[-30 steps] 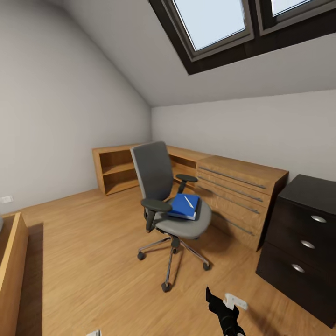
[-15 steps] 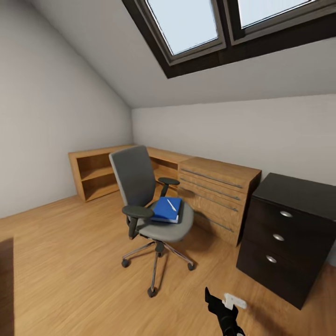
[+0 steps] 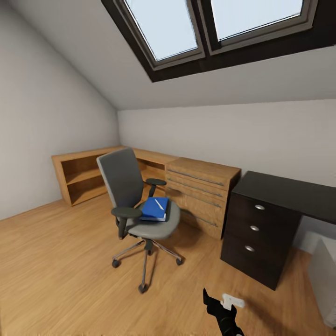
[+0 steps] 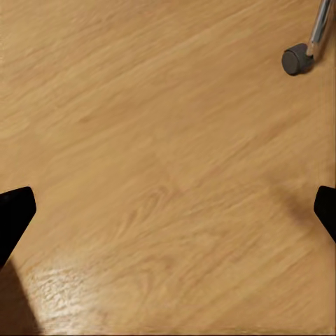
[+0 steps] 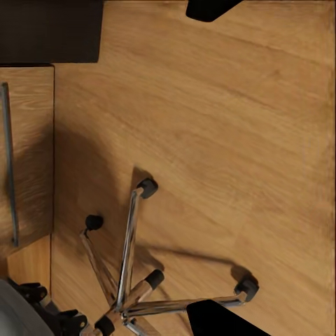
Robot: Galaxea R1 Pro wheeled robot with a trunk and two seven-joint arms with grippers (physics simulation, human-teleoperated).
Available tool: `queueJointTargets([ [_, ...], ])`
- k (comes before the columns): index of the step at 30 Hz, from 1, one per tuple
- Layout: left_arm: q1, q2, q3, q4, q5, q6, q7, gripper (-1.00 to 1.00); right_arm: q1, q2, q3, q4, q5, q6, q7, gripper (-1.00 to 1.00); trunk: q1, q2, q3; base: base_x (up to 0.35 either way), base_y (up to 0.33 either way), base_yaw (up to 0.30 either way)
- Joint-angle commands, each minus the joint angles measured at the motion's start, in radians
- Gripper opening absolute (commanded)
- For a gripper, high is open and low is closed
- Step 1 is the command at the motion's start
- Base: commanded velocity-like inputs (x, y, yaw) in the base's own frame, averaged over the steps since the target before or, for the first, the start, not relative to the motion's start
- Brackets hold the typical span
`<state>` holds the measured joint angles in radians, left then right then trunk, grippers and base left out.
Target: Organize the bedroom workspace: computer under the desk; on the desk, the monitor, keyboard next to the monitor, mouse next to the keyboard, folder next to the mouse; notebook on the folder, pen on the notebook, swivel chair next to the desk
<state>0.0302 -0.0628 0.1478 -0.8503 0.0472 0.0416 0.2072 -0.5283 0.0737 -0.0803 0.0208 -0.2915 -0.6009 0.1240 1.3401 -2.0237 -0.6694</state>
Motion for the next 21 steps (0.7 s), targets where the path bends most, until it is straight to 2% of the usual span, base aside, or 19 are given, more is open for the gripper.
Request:
queueJointTargets([
  [1, 0.000, 0.000, 0.001, -0.003, 0.005, 0.004, 0.001, 1.00, -0.001, 0.000, -0.008, 0.002, -0.006, -0.003, 0.011, 1.00, -0.005, 0.007, 0.002, -0.282, 0.000, -0.023],
  [6, 0.000, 0.000, 0.001, -0.004, 0.005, 0.004, 0.001, 1.00, -0.001, -0.002, -0.009, 0.002, -0.006, 0.001, 0.010, 1.00, -0.024, 0.042, 0.018, -0.123, 0.000, -0.009],
  [21, 0.000, -0.001, 0.001, -0.004, 0.005, 0.004, 0.001, 1.00, -0.001, 0.001, -0.008, 0.002, -0.005, 0.000, 0.011, 1.00, -0.081, 0.147, 0.065, -0.007, 0.000, -0.001],
])
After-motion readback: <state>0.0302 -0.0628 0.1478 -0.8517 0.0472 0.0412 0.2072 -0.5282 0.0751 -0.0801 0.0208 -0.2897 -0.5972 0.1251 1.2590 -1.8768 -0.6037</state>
